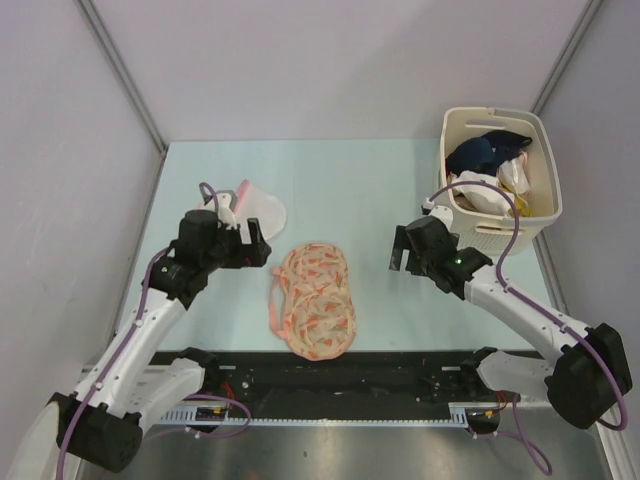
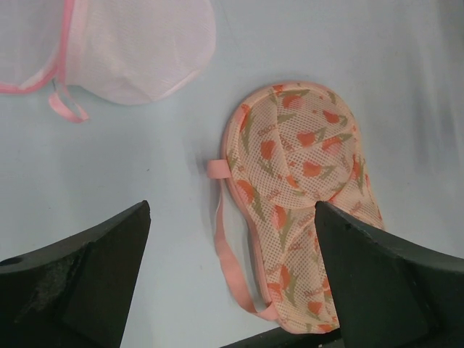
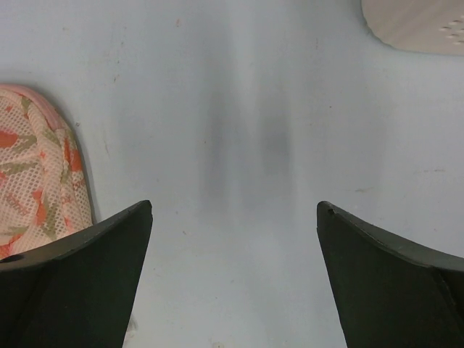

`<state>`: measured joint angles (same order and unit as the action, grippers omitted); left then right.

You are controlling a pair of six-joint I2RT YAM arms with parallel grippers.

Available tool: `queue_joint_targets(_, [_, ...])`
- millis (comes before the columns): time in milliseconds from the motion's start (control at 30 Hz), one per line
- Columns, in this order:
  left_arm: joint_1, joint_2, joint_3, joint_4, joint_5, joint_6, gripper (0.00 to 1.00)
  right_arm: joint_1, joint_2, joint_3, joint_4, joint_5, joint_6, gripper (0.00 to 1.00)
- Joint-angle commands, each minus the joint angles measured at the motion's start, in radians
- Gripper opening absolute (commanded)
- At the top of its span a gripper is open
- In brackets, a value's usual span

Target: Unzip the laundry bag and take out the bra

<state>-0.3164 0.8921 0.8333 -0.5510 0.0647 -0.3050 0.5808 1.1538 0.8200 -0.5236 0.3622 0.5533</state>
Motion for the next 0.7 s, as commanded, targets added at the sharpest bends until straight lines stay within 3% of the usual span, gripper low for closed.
queue_joint_targets(0, [0.002,0.022,0.073,-0.062,-0.063,0.055,1.00,0.017,-0.008,0.031,0.037,0.017,0.013,1.00])
queue_joint_targets(267, [0.002,0.068,0.087,-0.085,-0.063,0.037,1.00,0.031,-0.017,0.031,0.034,0.027,0.007,1.00])
queue_joint_targets(467, [-0.013,0.076,0.058,-0.125,-0.173,-0.021,0.99,0.039,-0.062,0.015,0.042,0.023,0.011,1.00])
queue_joint_targets(567, [-0.131,0.088,0.000,-0.124,-0.275,-0.135,0.99,0.047,-0.083,0.005,0.045,0.023,0.026,0.99])
queue_joint_targets(667, [-0.242,0.126,-0.069,-0.069,-0.230,-0.252,0.96,0.057,-0.101,-0.007,0.045,0.024,0.043,1.00])
